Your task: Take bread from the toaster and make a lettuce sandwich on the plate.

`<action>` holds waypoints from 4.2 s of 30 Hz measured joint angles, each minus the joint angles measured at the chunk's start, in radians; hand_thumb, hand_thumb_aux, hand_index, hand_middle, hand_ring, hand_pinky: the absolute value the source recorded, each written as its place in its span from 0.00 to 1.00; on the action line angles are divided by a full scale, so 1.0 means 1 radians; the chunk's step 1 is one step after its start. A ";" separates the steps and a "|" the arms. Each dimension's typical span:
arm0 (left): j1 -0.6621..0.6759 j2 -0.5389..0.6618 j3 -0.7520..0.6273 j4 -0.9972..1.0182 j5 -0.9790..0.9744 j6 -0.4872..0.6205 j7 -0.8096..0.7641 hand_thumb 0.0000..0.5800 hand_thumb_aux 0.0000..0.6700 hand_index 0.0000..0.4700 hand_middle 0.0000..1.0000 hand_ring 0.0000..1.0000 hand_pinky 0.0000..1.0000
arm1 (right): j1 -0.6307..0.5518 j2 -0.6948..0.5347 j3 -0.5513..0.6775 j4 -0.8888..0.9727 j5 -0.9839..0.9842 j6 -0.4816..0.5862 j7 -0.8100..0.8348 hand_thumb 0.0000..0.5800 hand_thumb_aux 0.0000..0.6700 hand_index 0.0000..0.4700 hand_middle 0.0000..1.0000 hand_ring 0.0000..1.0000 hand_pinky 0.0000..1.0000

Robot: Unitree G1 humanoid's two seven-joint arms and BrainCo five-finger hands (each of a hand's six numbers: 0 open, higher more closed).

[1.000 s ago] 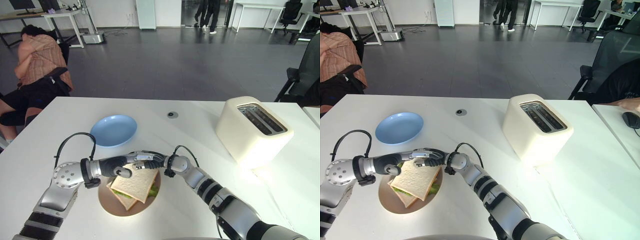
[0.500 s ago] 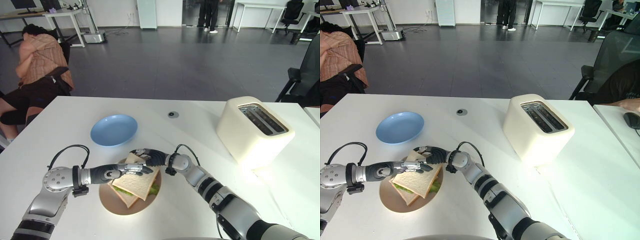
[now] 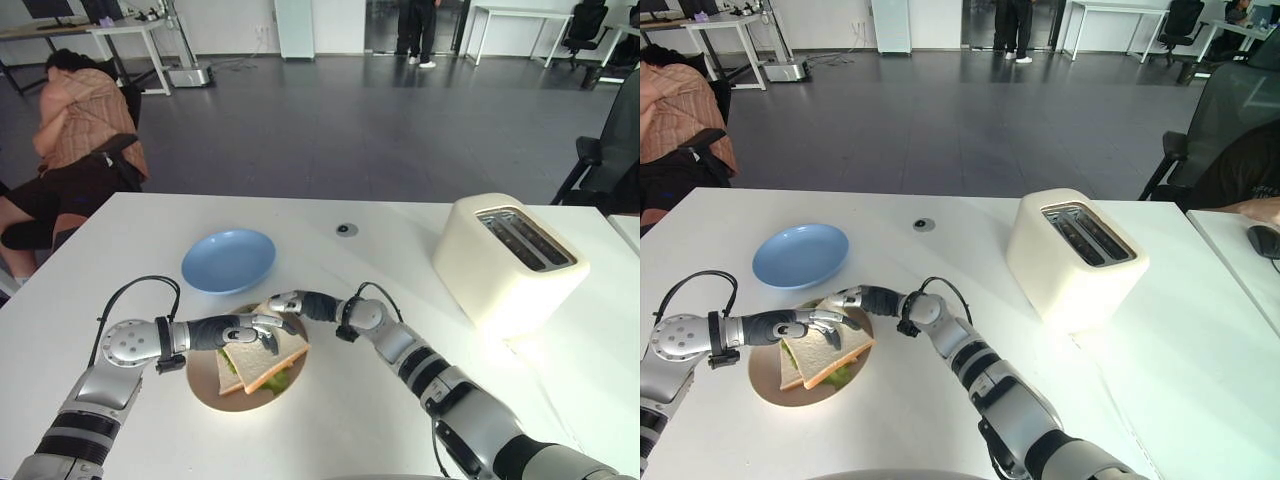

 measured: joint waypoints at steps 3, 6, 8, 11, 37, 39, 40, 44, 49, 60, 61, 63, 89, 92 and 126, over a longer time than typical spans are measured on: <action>-0.019 -0.001 -0.021 0.040 0.000 -0.012 0.014 0.00 0.00 0.00 0.00 0.00 0.00 | -0.126 -0.027 -0.119 -0.139 0.057 0.006 -0.011 0.00 0.00 0.00 0.00 0.00 0.00; -0.027 -0.001 -0.036 0.059 0.000 -0.031 0.023 0.00 0.00 0.00 0.00 0.00 0.00 | -0.156 -0.036 -0.170 -0.240 0.086 0.034 -0.017 0.00 0.00 0.00 0.00 0.00 0.00; -0.032 -0.001 -0.042 0.071 0.000 -0.047 0.024 0.00 0.00 0.00 0.00 0.00 0.00 | -0.157 -0.043 -0.190 -0.282 0.092 0.055 -0.023 0.00 0.00 0.00 0.00 0.00 0.00; -0.031 -0.008 -0.044 0.079 -0.008 -0.061 0.023 0.00 0.00 0.00 0.00 0.00 0.00 | -0.158 -0.061 -0.220 -0.328 0.099 0.082 -0.036 0.00 0.00 0.00 0.00 0.00 0.00; -0.005 0.300 0.229 0.289 0.175 0.129 -0.034 1.00 1.00 1.00 1.00 1.00 1.00 | 0.304 -0.562 -0.138 -0.813 0.105 0.297 0.327 1.00 1.00 1.00 1.00 1.00 1.00; 0.023 0.340 0.227 0.306 0.215 0.149 -0.029 1.00 1.00 1.00 1.00 1.00 1.00 | 0.332 -0.594 -0.112 -0.825 0.103 0.309 0.369 1.00 1.00 1.00 1.00 1.00 1.00; 0.030 0.350 0.220 0.308 0.234 0.149 -0.035 1.00 1.00 1.00 1.00 1.00 1.00 | 0.343 -0.607 -0.100 -0.835 0.100 0.315 0.389 1.00 1.00 1.00 1.00 1.00 1.00; 0.105 0.377 0.124 0.276 0.290 0.147 -0.151 1.00 1.00 1.00 1.00 1.00 1.00 | 0.410 -0.707 -0.038 -0.882 0.091 0.342 0.508 1.00 1.00 1.00 1.00 1.00 1.00; 0.169 0.295 0.069 0.066 0.145 0.224 -0.316 1.00 1.00 1.00 1.00 1.00 1.00 | 0.445 -0.730 -0.010 -0.917 0.092 0.363 0.553 1.00 1.00 1.00 1.00 1.00 1.00; 0.175 0.131 0.056 -0.116 -0.001 0.308 -0.323 1.00 1.00 1.00 1.00 1.00 1.00 | 0.532 -0.749 0.050 -0.984 0.092 0.371 0.596 1.00 1.00 1.00 1.00 1.00 1.00; 0.164 0.117 0.051 -0.114 0.004 0.305 -0.318 1.00 1.00 1.00 1.00 1.00 1.00 | 0.539 -0.748 0.054 -0.986 0.092 0.367 0.594 1.00 1.00 1.00 1.00 1.00 1.00; 0.131 0.091 0.028 -0.096 0.022 0.290 -0.303 1.00 1.00 1.00 1.00 1.00 1.00 | 0.558 -0.739 0.065 -0.984 0.093 0.358 0.590 1.00 1.00 1.00 1.00 1.00 1.00; -0.505 -0.334 -0.167 0.656 0.290 -0.145 -0.118 1.00 1.00 1.00 1.00 1.00 1.00 | 0.286 -0.359 0.066 -0.399 0.112 0.107 0.294 1.00 1.00 1.00 1.00 1.00 1.00; -0.558 -0.377 -0.167 0.759 0.320 -0.199 -0.053 1.00 1.00 1.00 1.00 1.00 1.00 | 0.206 -0.319 0.035 -0.229 0.107 0.033 0.211 1.00 1.00 1.00 1.00 1.00 1.00; -0.073 -0.545 0.213 -0.251 -0.405 0.057 0.248 0.00 0.00 0.00 0.00 0.00 0.00 | 0.548 -0.277 -0.424 -1.153 0.503 0.160 -0.021 0.00 0.00 0.00 0.00 0.00 0.00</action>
